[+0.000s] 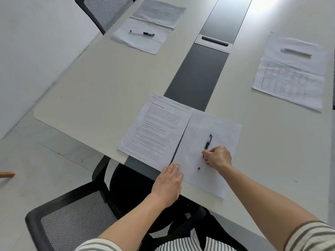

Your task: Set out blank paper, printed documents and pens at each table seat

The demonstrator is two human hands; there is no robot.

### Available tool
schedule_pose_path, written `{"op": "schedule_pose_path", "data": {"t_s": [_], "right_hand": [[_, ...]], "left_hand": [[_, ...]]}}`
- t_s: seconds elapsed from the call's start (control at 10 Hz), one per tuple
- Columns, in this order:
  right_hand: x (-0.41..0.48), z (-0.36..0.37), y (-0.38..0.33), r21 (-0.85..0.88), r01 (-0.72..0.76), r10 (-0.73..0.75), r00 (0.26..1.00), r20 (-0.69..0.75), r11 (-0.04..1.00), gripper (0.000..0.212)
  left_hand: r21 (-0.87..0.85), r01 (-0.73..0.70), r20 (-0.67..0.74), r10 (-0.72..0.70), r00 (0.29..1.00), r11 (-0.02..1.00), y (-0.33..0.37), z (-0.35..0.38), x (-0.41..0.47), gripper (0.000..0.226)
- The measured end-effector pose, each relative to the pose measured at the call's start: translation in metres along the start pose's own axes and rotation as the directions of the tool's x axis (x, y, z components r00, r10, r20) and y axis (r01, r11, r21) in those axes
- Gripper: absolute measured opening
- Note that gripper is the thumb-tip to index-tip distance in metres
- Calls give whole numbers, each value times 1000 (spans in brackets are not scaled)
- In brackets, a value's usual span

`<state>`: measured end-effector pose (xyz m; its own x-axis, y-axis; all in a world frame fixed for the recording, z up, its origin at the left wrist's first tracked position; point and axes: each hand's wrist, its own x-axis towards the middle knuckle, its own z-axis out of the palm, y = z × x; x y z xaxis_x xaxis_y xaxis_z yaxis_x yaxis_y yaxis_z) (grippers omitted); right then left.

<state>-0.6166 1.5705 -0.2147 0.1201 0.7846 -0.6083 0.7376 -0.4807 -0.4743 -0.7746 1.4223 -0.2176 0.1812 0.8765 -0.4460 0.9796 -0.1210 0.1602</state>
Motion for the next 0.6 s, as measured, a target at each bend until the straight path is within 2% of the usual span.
{"op": "schedule_pose_path", "data": {"t_s": [0.1,0.2,0.4,0.6], "right_hand": [[-8,-8,10,-130,49,-51,999,-13,990,26],[-14,-11,27,-132,97,-98,995,-5,986,23],[-12,-25,35,-14,178,-177,981,82,984,22],[-14,-50,34,10,215,-214,965,150,977,24]], "left_hand": [[5,3,9,-3,1000,1000,0,1,0,50],[18,-3,19,3,1000,1000,1,1,1,50],[30,21,64,-23,998,999,11,-4,-1,54],[1,54,107,-54,993,999,16,-14,-1,53]]}}
